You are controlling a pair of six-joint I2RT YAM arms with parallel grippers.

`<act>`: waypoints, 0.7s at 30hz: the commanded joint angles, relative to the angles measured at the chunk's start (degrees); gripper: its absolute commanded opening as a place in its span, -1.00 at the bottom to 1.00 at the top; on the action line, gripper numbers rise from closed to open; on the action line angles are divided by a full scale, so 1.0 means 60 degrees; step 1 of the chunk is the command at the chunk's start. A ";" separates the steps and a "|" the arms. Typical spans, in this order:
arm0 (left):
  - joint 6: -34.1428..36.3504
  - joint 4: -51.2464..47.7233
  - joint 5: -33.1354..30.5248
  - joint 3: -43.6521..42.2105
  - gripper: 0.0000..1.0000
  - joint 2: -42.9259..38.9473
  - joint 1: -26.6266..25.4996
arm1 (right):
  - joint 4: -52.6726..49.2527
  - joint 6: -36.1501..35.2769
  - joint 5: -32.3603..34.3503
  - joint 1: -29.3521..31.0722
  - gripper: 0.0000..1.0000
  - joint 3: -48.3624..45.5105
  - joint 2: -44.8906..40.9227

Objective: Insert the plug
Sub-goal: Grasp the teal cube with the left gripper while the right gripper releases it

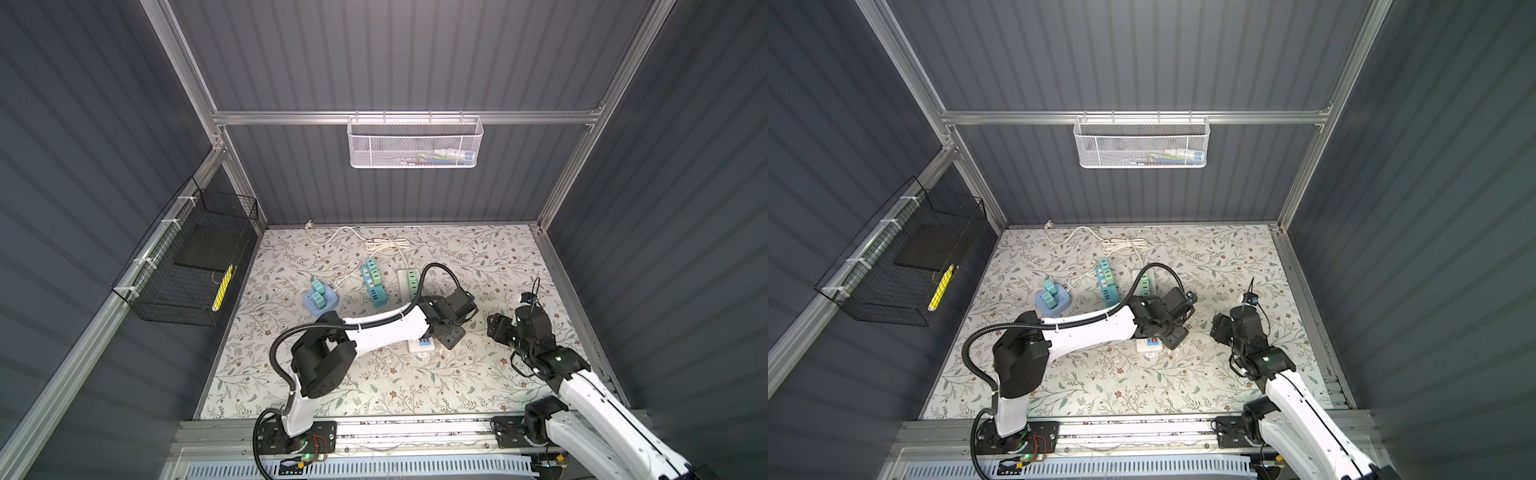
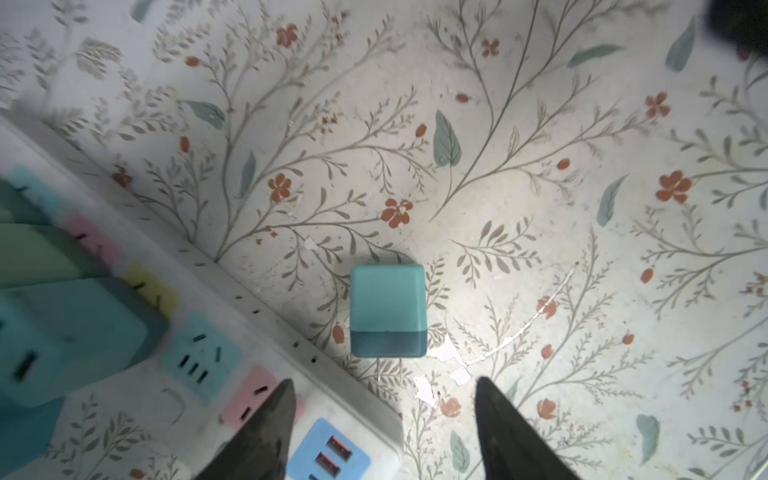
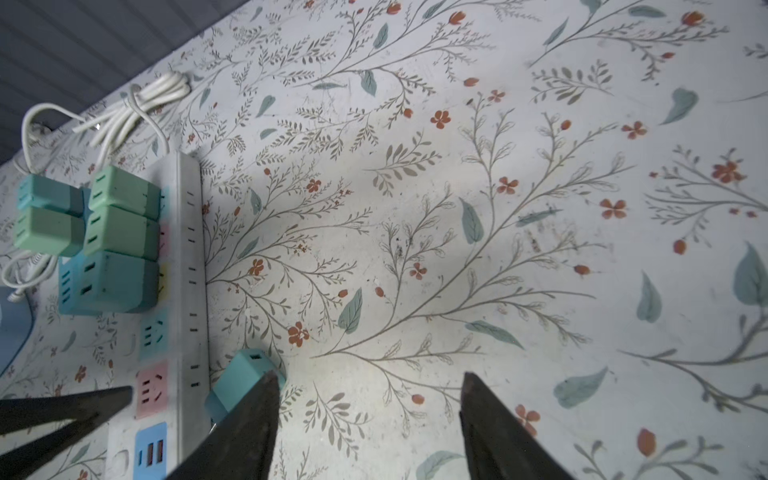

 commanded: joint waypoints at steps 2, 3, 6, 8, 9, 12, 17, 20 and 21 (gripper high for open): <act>-0.0198 -0.1004 0.0733 0.0698 0.26 0.0774 0.0030 | 0.0198 0.0123 0.0009 -0.0041 0.36 -0.0080 0.0008; -0.0209 -0.1025 0.0696 0.0761 0.25 0.0890 0.0038 | 0.0176 0.0134 -0.0061 -0.0049 0.36 -0.0053 0.0078; -0.0204 -0.1162 0.0335 0.0955 0.20 0.1214 0.0032 | 0.0213 0.0139 -0.0232 -0.0064 0.36 -0.0071 0.0169; -0.0201 -0.1201 0.0214 0.1036 0.13 0.1375 0.0041 | 0.0271 0.0152 -0.0288 -0.0064 0.36 -0.0099 0.0156; -0.0233 -0.1223 0.0038 0.1079 0.13 0.1438 0.0038 | 0.0279 0.0153 -0.0304 -0.0064 0.36 -0.0099 0.0154; -0.0183 -0.0815 -0.0017 0.0862 0.13 0.1419 0.0038 | 0.0335 0.0102 -0.0433 -0.0056 0.36 -0.0107 0.0141; -0.0031 -0.0369 0.0163 0.0699 0.16 0.1473 0.0045 | 0.0352 0.0015 -0.0519 -0.0064 0.36 -0.0116 0.0164; 0.0045 -0.0216 0.0297 0.0718 0.19 0.1582 0.0045 | 0.0312 0.0009 -0.0547 -0.0063 0.36 -0.0099 0.0150; 0.0066 -0.0261 0.0286 0.0787 0.14 0.1655 0.0045 | 0.0282 0.0023 -0.0545 -0.0064 0.35 -0.0101 0.0137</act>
